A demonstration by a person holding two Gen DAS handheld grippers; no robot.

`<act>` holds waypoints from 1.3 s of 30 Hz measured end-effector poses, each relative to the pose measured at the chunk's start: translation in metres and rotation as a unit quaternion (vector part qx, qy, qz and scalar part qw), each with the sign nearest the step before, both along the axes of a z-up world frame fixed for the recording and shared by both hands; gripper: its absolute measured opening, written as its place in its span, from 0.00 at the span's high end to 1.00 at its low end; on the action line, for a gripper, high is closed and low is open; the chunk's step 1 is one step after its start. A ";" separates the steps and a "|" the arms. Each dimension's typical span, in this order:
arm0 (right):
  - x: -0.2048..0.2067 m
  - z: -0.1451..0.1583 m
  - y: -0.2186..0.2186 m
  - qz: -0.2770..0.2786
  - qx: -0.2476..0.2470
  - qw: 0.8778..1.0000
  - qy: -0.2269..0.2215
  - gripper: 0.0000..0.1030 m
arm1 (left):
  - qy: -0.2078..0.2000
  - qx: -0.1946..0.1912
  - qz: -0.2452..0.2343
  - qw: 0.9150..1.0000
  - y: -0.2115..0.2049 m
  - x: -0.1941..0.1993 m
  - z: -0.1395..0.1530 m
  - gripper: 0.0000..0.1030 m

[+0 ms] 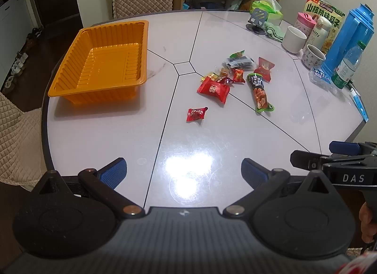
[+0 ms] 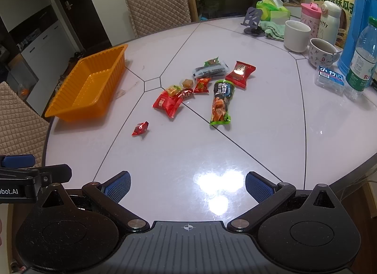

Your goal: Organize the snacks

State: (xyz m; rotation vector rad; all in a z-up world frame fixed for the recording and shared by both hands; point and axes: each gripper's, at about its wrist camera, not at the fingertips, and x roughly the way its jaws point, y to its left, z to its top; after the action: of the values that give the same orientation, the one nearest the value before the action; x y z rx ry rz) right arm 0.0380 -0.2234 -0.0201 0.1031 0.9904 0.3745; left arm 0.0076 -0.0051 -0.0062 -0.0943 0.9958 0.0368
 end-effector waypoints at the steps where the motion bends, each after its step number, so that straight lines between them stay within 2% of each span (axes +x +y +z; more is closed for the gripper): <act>1: 0.000 0.000 0.000 0.000 0.000 1.000 0.000 0.00 | 0.000 0.000 0.000 1.000 0.000 0.000 0.000 0.00; 39: 0.001 -0.003 -0.001 -0.001 0.000 1.000 0.000 0.00 | 0.006 0.000 -0.002 1.000 -0.003 0.004 0.000 0.00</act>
State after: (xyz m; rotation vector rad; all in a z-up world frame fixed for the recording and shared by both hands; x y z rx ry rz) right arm 0.0390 -0.2248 -0.0228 0.1033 0.9906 0.3732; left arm 0.0120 -0.0083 -0.0066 -0.0930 1.0086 0.0344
